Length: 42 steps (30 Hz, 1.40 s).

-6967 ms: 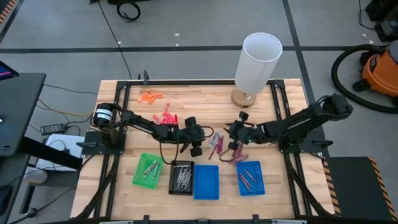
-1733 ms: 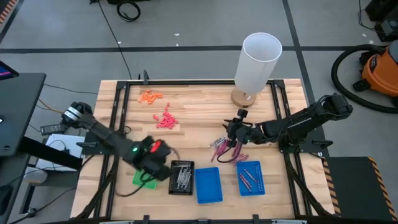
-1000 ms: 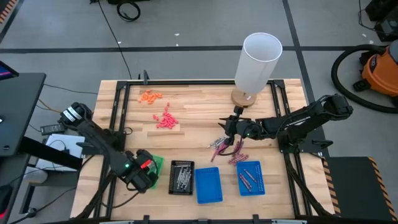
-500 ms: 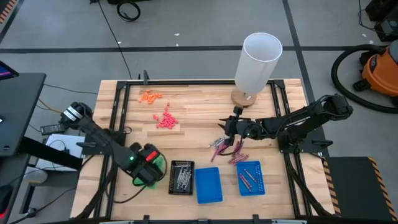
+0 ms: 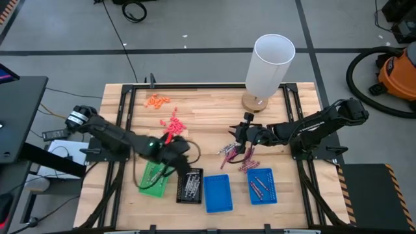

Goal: Sort crayons
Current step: Put the white crayon into the green bin

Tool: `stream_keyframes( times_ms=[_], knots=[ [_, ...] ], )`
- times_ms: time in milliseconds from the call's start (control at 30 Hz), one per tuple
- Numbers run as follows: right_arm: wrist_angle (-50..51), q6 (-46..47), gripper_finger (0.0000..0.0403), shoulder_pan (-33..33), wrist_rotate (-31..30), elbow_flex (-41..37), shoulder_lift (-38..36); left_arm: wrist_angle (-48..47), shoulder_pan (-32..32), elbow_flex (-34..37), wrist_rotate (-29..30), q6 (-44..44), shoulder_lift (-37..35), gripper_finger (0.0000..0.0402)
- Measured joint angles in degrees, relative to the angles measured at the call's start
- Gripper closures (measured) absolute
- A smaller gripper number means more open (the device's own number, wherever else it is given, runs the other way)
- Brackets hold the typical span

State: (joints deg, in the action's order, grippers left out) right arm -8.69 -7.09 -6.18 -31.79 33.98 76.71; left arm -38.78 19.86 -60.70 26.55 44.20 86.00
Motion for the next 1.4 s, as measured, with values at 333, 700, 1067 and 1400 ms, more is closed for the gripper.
stream_keyframes(
  times_ms=[333,700,1067,1400],
  knots=[
    [7.47,3.3,0.0298,-0.02,0.04,0.0,0.0,19.1,-9.68,0.2,-7.0,-13.34,10.54,0.021],
    [9.71,5.41,0.0298,-0.17,0.39,0.0,0.0,29.53,-15.0,-3.51,-10.72,-18.6,19.49,0.021],
    [14.09,5.76,0.0298,-0.21,-0.56,0.0,0.0,29.59,-15.95,-18.34,-10.75,-23.87,33.06,0.021],
    [15.34,6.23,0.0298,-0.21,-1.27,-0.02,0.0,30.22,-17.86,-18.47,-10.59,-24.4,35.21,0.021]
  ],
)
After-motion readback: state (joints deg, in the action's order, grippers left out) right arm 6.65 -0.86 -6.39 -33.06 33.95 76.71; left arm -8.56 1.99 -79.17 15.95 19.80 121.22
